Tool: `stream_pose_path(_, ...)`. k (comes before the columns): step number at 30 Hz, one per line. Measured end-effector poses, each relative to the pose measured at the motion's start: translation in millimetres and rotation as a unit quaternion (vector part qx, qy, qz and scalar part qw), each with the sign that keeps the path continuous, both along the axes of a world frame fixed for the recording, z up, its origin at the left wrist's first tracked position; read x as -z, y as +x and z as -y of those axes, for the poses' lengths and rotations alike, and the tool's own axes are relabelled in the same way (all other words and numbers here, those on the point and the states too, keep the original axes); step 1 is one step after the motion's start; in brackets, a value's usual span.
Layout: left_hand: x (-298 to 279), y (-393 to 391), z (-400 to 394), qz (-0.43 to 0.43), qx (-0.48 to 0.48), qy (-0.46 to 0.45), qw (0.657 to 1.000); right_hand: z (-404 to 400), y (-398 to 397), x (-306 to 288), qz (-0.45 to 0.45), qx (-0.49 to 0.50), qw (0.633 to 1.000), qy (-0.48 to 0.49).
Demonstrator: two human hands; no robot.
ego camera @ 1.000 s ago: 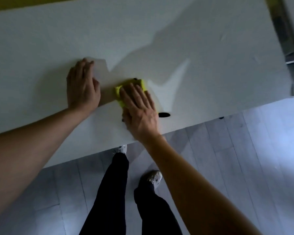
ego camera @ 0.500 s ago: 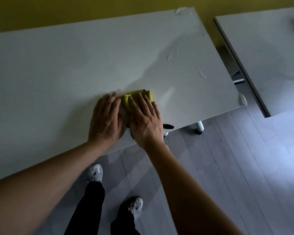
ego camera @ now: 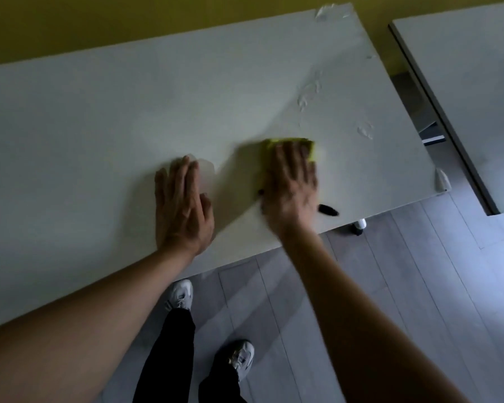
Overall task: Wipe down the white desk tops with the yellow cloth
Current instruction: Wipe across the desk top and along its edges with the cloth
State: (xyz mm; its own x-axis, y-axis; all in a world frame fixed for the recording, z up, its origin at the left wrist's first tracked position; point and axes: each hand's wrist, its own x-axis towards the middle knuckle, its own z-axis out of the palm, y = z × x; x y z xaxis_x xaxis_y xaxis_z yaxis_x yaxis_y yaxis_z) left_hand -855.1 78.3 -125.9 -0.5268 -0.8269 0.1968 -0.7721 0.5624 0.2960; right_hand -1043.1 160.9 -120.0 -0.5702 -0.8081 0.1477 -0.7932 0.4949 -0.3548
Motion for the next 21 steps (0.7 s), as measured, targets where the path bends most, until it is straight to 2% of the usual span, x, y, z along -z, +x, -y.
stream_pose_path(2, 1, 2, 1, -0.028, -0.009, 0.000, 1.000, 24, 35, -4, 0.006, -0.100, 0.995, -0.002)
stream_pose_path(4, 3, 6, 1, -0.045, -0.022, -0.005, 0.999, 36, 51, -8, 0.012, -0.152, 0.988, 0.004)
stream_pose_path(7, 3, 7, 2, -0.029, -0.020, -0.016, 0.999, 38, 30, -8, 0.010, -0.206, 0.978, -0.016)
stream_pose_path(8, 2, 6, 1, -0.023, -0.016, -0.011, 1.000, 37, 14, -7, 0.005, -0.192, 0.981, -0.030)
stream_pose_path(10, 0, 3, 1, -0.010, -0.015, -0.004, 1.000, 40, -30, -5, 0.011, -0.102, 0.994, -0.043)
stream_pose_path(13, 0, 3, 1, 0.003, -0.021, 0.000, 1.000, 48, -99, -10, 0.025, 0.039, 0.999, 0.013)
stream_pose_path(16, 1, 1, 3, 0.014, -0.027, 0.004, 1.000, 58, -125, -16, 0.035, 0.115, 0.992, 0.026)
stream_pose_path(18, 0, -2, 3, 0.015, -0.030, 0.007, 0.999, 70, -108, -15, 0.028, 0.124, 0.991, 0.026)
stream_pose_path(21, 0, -3, 3, 0.027, -0.035, 0.014, 0.999, 101, -41, -9, 0.016, -0.014, 1.000, 0.000)
